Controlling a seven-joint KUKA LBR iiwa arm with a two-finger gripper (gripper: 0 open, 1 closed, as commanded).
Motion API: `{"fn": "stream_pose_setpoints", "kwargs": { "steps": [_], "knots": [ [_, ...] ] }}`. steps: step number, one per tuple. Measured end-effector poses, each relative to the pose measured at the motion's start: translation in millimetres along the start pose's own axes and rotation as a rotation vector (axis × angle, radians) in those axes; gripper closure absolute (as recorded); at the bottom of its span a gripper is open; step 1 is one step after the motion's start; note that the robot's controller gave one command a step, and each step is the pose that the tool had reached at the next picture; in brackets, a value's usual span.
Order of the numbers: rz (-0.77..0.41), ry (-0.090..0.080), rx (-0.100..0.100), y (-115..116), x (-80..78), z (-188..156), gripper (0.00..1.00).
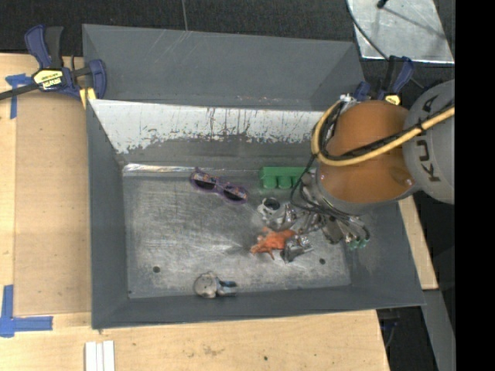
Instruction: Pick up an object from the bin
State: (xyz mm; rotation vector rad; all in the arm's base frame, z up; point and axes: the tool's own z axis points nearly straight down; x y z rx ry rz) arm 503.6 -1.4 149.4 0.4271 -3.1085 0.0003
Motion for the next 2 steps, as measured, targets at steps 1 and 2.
{"fn": "stream_pose_setpoints", "kwargs": {
  "steps": [1, 2],
  "knots": [
    [-0.016, -0.006, 0.0, -16, -14.5, -50, 1.0],
    [-0.017, -0.006, 0.004, 11, -14.1, -65, 1.0]
  ]
}}
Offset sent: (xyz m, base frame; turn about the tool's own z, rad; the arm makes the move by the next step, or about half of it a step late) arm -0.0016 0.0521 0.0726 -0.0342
